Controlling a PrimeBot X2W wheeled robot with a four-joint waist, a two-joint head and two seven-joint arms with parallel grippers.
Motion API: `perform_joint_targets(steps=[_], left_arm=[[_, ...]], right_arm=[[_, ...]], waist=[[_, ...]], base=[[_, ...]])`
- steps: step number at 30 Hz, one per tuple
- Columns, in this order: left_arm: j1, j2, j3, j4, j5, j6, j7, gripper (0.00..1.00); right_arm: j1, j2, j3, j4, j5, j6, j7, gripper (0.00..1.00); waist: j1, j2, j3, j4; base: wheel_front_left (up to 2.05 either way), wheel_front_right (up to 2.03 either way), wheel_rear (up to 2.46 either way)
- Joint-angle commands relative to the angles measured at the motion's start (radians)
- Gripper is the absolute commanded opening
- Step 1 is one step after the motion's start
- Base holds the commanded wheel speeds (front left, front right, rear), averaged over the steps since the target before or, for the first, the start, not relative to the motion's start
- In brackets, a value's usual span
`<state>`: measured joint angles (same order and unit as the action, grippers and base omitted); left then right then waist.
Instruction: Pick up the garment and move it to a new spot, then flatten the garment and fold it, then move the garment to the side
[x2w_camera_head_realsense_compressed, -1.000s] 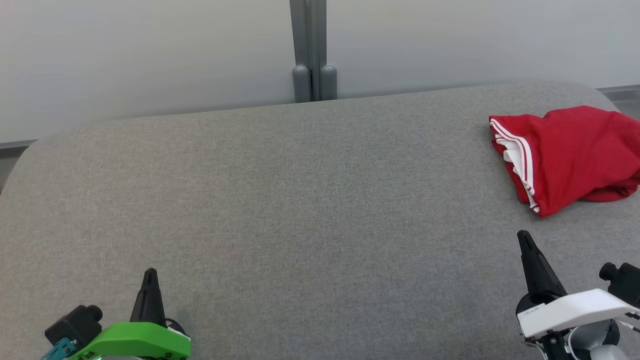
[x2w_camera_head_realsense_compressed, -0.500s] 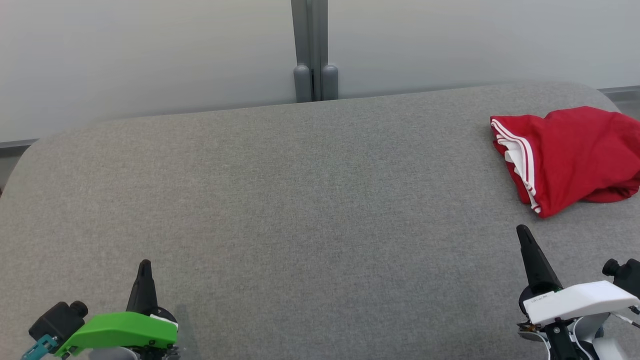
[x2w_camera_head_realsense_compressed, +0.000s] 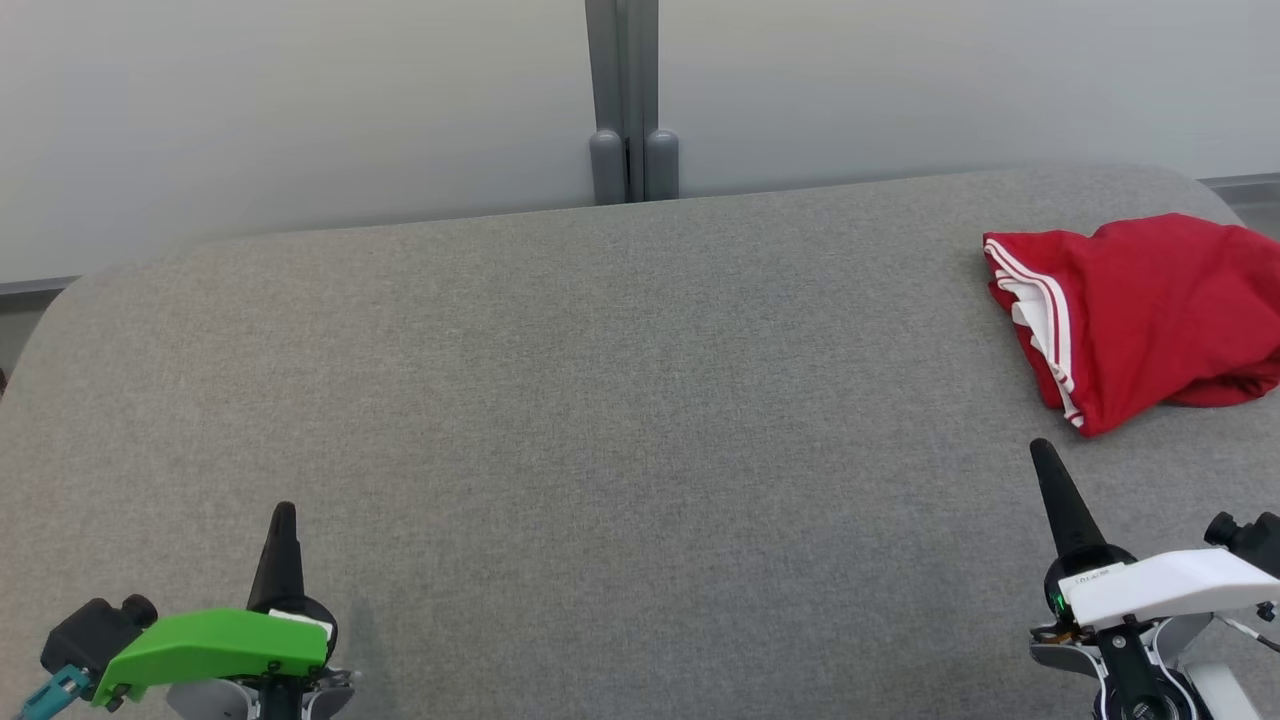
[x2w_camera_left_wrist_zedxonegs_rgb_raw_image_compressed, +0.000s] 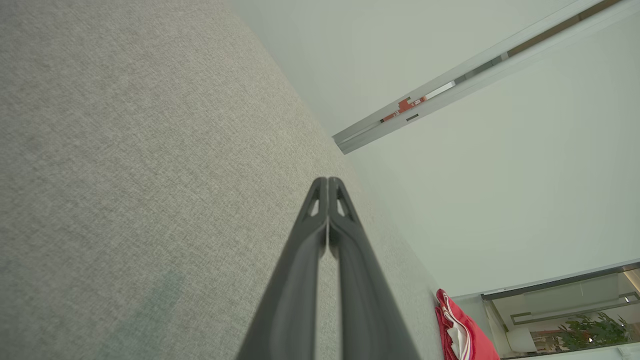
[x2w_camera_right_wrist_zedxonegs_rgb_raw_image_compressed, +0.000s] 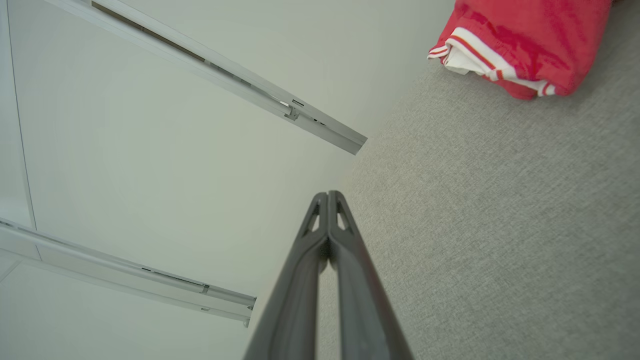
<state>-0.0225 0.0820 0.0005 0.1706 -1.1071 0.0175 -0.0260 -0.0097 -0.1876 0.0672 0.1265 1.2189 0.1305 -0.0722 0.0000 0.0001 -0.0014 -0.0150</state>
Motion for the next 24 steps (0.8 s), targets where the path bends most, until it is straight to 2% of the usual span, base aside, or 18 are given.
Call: perform_joint_targets(steps=[1, 24], left_arm=[[-0.027, 0.001, 0.010, -0.011, -0.025, -0.005, 0.007, 0.00], [-0.054, -0.015, 0.059, -0.024, -0.241, -0.025, 0.068, 0.00]], right_arm=[[-0.027, -0.010, 0.002, -0.003, 0.030, 0.001, -0.006, 0.00], [-0.071, -0.053, 0.060, 0.035, 0.315, 0.001, -0.034, 0.00]], waist=[[0.0000, -0.0001, 0.000, 0.000], [0.0000, -0.0001, 0.000, 0.006]], base=[[0.00, 0.00, 0.00], [0.00, 0.00, 0.00]])
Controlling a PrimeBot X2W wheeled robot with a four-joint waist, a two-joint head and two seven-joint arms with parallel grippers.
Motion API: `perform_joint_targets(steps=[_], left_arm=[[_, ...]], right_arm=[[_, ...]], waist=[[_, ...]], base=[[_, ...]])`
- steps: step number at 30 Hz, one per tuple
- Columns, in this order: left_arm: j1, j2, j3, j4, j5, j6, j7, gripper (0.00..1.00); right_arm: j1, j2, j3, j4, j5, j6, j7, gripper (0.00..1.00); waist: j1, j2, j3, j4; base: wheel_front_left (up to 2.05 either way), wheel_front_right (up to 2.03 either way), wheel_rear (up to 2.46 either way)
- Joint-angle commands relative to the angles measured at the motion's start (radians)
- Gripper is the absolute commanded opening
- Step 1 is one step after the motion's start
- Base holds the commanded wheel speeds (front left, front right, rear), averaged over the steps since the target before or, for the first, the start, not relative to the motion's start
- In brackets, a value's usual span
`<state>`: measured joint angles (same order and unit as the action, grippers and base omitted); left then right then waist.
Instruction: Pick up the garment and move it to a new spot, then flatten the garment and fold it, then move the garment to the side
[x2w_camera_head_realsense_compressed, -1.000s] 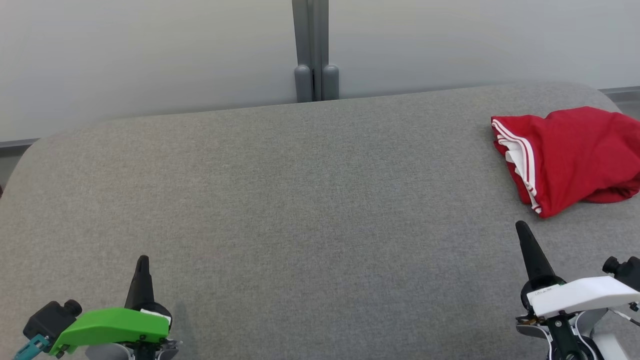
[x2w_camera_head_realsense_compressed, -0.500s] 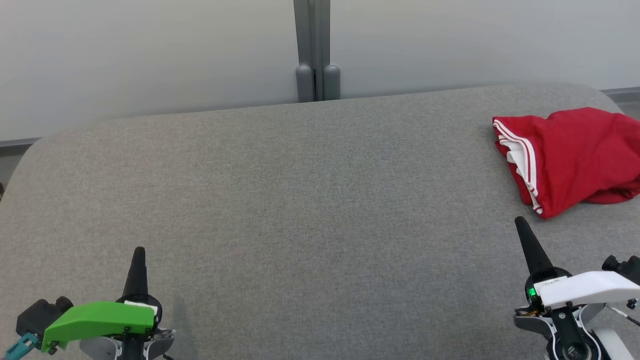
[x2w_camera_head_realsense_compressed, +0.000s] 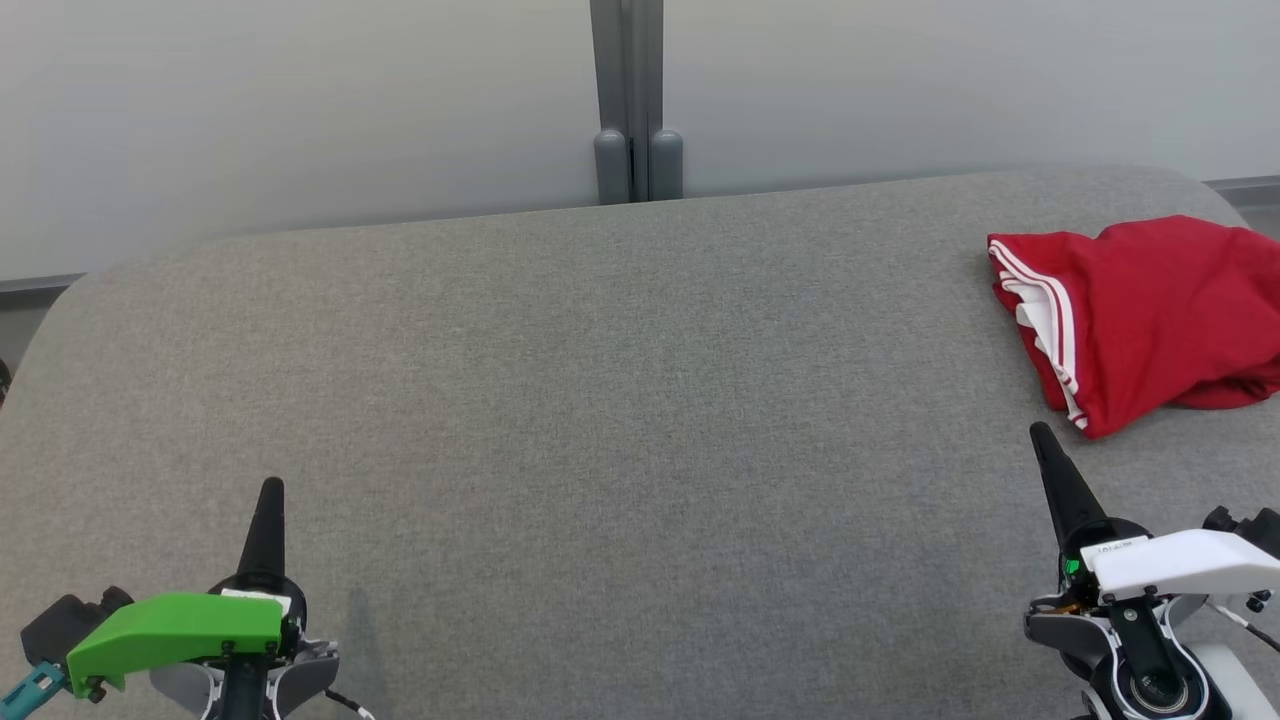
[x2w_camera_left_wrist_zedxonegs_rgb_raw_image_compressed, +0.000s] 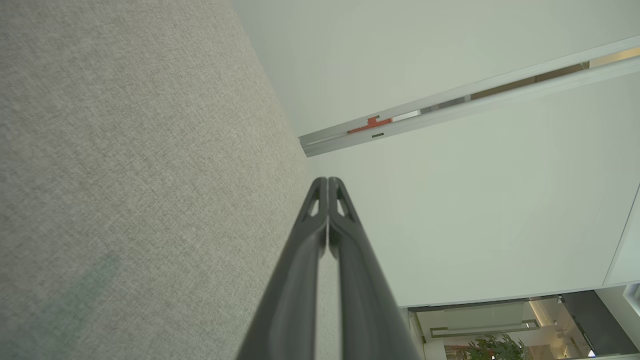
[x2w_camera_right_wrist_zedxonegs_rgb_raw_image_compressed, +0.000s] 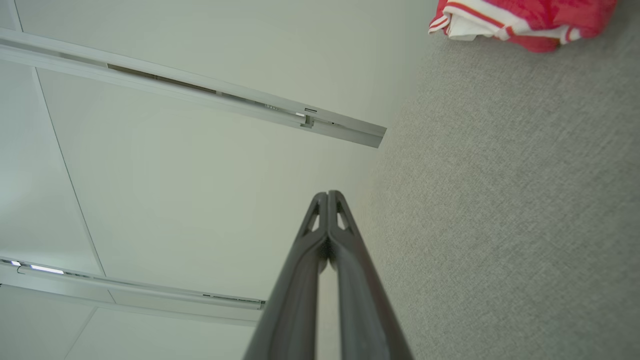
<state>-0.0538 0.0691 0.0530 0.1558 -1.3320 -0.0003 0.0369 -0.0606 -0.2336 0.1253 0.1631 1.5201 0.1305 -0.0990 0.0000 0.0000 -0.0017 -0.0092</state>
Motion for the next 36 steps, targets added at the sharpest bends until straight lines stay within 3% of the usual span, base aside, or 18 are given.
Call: perform_joint_targets(steps=[1, 36], left_arm=[[-0.023, -0.002, 0.007, -0.010, -0.023, -0.008, 0.005, 0.00], [-0.052, -0.018, 0.063, -0.023, -0.268, -0.030, 0.075, 0.00]], right_arm=[[-0.020, -0.009, 0.004, -0.001, 0.024, 0.001, -0.008, 0.00], [-0.074, -0.088, 0.106, 0.027, 0.380, 0.000, -0.070, 0.00]], waist=[[0.0000, 0.0000, 0.000, 0.000], [0.0000, 0.0000, 0.000, 0.008]], base=[[0.00, 0.00, 0.00], [0.00, 0.00, 0.00]])
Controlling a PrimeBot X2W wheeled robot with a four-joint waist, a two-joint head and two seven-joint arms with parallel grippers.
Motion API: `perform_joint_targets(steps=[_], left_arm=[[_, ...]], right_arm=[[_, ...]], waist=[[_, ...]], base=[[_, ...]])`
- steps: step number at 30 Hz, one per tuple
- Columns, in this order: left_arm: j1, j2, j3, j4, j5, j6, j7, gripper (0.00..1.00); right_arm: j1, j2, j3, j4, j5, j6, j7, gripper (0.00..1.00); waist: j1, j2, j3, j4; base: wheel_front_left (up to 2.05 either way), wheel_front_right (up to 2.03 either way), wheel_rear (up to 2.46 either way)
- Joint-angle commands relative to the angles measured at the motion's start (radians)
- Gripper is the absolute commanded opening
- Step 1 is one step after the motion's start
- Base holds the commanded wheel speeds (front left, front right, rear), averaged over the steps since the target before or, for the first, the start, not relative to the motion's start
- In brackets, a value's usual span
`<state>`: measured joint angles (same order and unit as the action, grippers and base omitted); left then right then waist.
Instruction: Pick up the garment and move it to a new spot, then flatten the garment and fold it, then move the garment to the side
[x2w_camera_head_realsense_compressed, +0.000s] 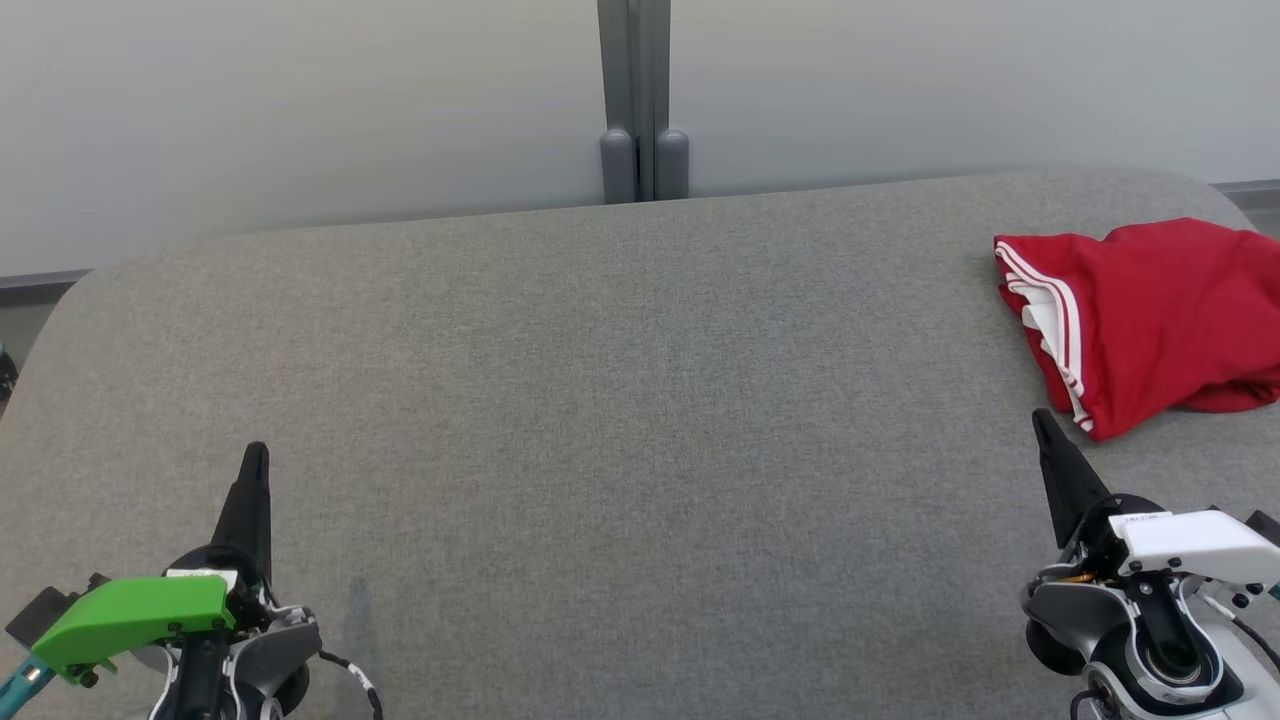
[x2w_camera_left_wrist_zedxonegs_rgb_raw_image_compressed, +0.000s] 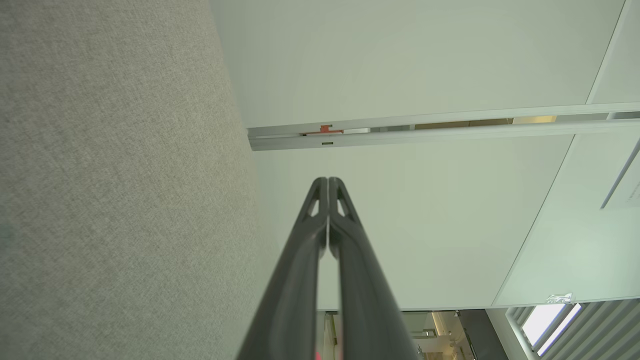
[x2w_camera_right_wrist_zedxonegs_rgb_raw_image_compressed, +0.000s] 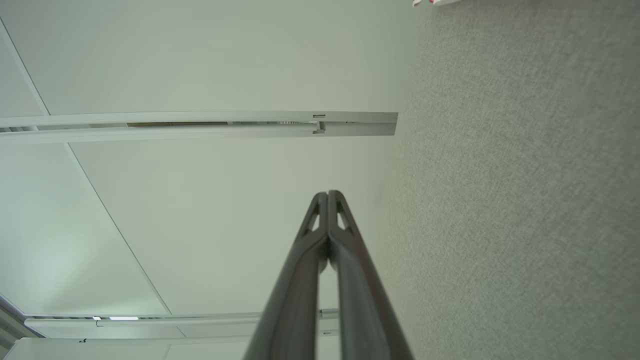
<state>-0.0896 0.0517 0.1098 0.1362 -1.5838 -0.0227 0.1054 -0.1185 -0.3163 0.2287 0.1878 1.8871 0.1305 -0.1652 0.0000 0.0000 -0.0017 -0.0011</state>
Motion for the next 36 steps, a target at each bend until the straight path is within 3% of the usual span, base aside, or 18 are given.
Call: perform_joint_targets(steps=[1, 36], left_arm=[[-0.016, -0.002, 0.008, -0.004, -0.022, -0.007, 0.008, 0.00], [-0.016, -0.002, 0.009, -0.006, -0.031, -0.008, 0.010, 0.00]], right_arm=[[-0.017, -0.008, 0.005, 0.003, 0.022, 0.000, -0.006, 0.00], [-0.024, -0.053, 0.061, -0.019, 0.082, 0.000, -0.052, 0.00]], waist=[[0.0000, 0.0000, 0.000, 0.000], [0.0000, 0.0000, 0.001, 0.001]], base=[[0.00, 0.00, 0.00], [0.00, 0.00, 0.00]])
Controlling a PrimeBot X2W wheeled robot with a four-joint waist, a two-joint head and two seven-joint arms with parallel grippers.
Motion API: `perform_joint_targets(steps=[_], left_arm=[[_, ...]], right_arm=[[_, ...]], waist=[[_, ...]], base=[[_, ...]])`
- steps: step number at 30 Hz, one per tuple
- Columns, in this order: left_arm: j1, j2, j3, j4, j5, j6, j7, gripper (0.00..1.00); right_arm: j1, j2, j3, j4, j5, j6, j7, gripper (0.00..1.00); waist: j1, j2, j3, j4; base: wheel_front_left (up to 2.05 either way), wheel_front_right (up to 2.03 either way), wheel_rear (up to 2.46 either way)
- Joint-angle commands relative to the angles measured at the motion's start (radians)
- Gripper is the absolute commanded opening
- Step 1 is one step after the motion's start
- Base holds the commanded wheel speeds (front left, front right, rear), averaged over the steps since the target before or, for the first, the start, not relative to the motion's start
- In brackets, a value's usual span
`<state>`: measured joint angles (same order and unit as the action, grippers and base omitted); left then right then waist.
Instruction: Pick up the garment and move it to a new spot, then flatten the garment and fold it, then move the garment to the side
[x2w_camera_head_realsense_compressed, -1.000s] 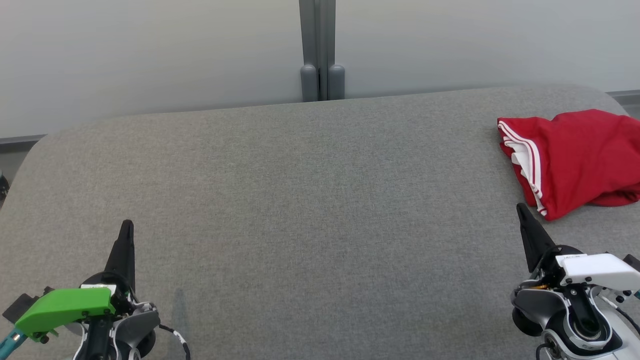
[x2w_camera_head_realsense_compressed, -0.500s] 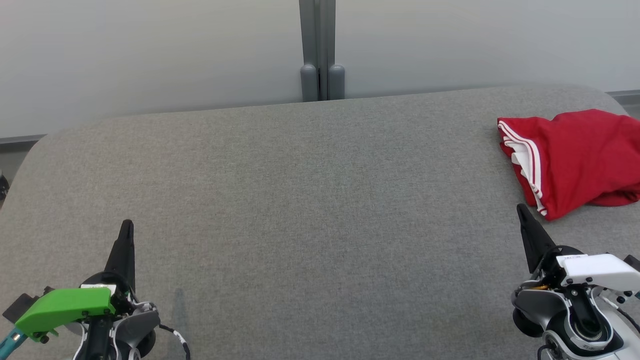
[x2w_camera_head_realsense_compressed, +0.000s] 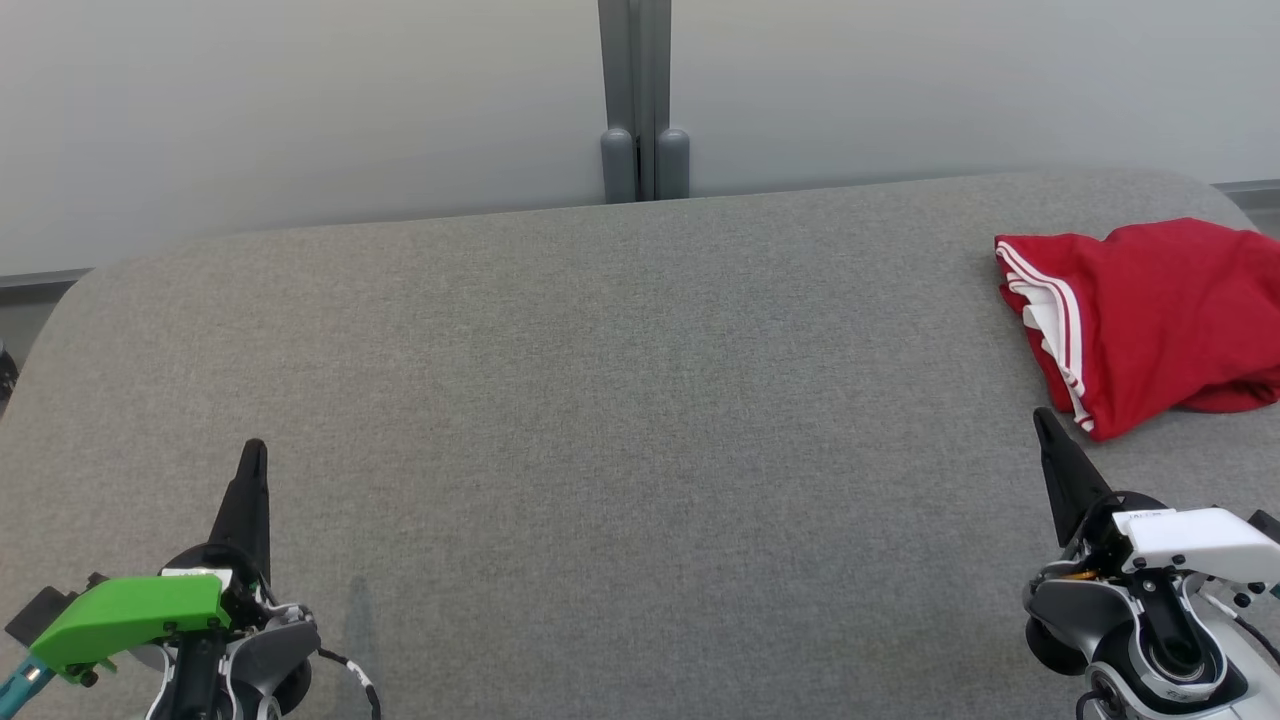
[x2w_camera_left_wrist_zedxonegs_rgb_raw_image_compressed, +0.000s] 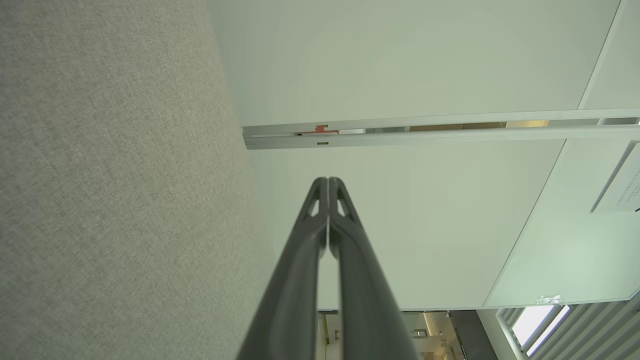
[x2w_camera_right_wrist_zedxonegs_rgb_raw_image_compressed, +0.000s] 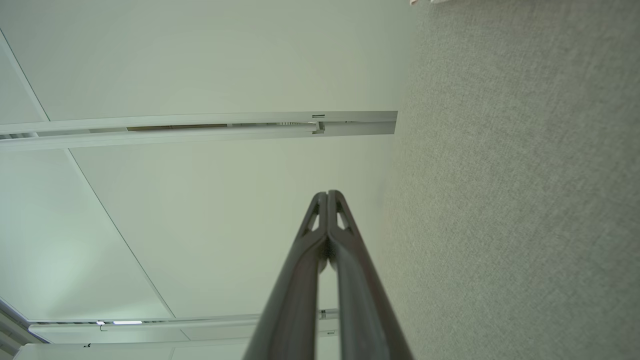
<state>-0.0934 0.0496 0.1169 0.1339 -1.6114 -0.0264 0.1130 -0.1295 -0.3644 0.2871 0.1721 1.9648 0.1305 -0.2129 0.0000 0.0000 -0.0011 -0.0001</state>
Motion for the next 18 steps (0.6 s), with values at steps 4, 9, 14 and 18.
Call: perform_joint_targets(steps=[4, 9, 14, 18], left_arm=[[-0.012, 0.000, 0.002, -0.004, -0.003, -0.004, 0.002, 0.00], [-0.012, 0.000, 0.002, -0.004, -0.003, -0.004, 0.002, 0.00], [-0.012, 0.000, 0.002, -0.005, -0.003, -0.004, 0.002, 0.00], [-0.012, 0.000, 0.002, -0.005, -0.003, -0.004, 0.002, 0.00]], right_arm=[[-0.014, -0.008, 0.006, -0.005, 0.008, 0.000, -0.009, 0.00], [-0.015, -0.012, 0.011, -0.007, 0.013, 0.000, -0.011, 0.00], [-0.015, -0.015, 0.015, -0.009, 0.016, 0.000, -0.017, 0.00], [-0.015, -0.018, 0.018, -0.011, 0.019, 0.000, -0.018, 0.00]], waist=[[0.0000, 0.0000, 0.000, 0.000], [0.0000, 0.0000, 0.000, 0.000], [0.0000, 0.0000, 0.000, 0.000], [0.0000, 0.0000, 0.000, 0.000]], base=[[0.00, 0.00, 0.00], [0.00, 0.00, 0.00], [0.00, 0.00, 0.00], [0.00, 0.00, 0.00]])
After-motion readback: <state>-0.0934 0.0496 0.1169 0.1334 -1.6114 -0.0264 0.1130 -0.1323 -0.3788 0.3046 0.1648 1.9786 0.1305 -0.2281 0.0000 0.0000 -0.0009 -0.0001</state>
